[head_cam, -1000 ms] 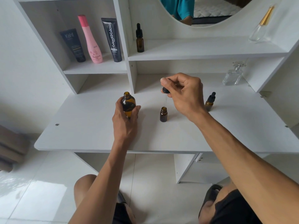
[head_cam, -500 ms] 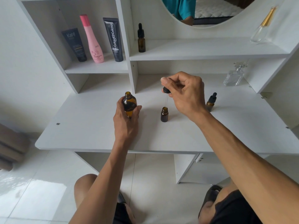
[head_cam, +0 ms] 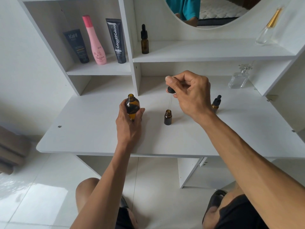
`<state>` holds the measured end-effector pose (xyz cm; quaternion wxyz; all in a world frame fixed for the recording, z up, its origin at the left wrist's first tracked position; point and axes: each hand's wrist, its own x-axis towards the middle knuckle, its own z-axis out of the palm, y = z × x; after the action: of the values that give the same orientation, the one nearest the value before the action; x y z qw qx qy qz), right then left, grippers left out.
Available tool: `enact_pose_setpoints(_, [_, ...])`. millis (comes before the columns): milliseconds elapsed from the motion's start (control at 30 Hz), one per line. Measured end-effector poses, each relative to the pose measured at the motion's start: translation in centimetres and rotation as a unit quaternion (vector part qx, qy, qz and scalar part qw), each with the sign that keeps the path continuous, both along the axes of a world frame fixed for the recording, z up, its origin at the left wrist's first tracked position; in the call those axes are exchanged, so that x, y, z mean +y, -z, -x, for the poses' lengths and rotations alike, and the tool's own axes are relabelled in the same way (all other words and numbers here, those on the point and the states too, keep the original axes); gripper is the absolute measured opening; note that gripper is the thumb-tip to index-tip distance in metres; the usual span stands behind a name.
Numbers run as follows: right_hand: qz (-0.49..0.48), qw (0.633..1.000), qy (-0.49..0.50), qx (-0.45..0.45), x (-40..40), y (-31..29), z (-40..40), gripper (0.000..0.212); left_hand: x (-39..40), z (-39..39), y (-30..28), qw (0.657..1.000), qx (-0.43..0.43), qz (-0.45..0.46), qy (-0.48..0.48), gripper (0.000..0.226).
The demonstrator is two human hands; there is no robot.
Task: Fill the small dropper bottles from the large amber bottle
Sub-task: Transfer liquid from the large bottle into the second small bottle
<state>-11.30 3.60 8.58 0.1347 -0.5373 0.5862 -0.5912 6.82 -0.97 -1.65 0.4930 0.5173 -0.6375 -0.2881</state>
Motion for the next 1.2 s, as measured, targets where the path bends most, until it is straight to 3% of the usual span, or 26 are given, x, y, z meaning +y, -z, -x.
enact_pose_setpoints(667, [0.090, 0.989, -0.078, -0.090, -2.7, -5.0, -5.6, 0.008, -0.2, 0.0, 0.4, 1.000, 0.026, 0.000, 0.011, 0.046])
enact_pose_setpoints(1200, [0.033, 0.993, -0.098, -0.052, -5.2, -3.4, -7.8, 0.015, -0.2, -0.1, 0.2, 0.999, 0.034, -0.001, 0.016, 0.047])
